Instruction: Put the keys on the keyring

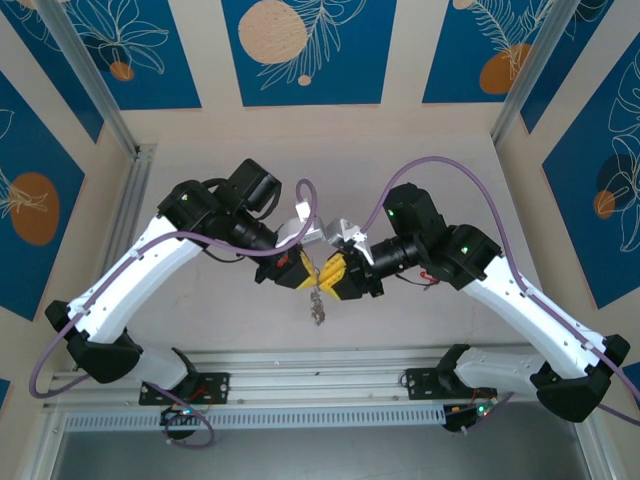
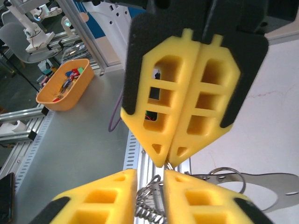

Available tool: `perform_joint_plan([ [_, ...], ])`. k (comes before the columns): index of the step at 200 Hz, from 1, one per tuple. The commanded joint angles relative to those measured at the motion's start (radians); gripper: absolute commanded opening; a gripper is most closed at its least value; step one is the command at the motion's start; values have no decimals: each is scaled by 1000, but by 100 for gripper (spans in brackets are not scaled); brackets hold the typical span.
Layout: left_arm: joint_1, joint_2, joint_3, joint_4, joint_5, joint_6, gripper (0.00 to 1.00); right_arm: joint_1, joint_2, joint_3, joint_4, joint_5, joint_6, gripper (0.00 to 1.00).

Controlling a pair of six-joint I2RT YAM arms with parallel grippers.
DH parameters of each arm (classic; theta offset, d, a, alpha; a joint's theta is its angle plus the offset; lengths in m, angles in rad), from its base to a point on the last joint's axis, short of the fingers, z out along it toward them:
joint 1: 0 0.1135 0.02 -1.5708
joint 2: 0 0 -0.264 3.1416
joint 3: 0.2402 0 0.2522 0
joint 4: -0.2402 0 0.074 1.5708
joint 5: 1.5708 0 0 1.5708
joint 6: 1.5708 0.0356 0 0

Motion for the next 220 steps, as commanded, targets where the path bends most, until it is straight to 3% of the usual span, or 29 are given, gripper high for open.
perform_joint_plan([
  [1, -21, -21, 41, -25, 65, 29, 0, 2, -8, 18, 3, 17, -6, 27],
  [41, -32, -22, 45, -31, 70, 34, 0, 1, -6, 19, -4, 48, -7, 28],
  [94, -41, -44, 30, -34, 63, 26, 0, -22, -47, 20, 0, 59, -17, 40],
  [220, -46, -66, 33, 34, 25, 2, 0, 12, -41, 10, 28, -28, 12, 38],
])
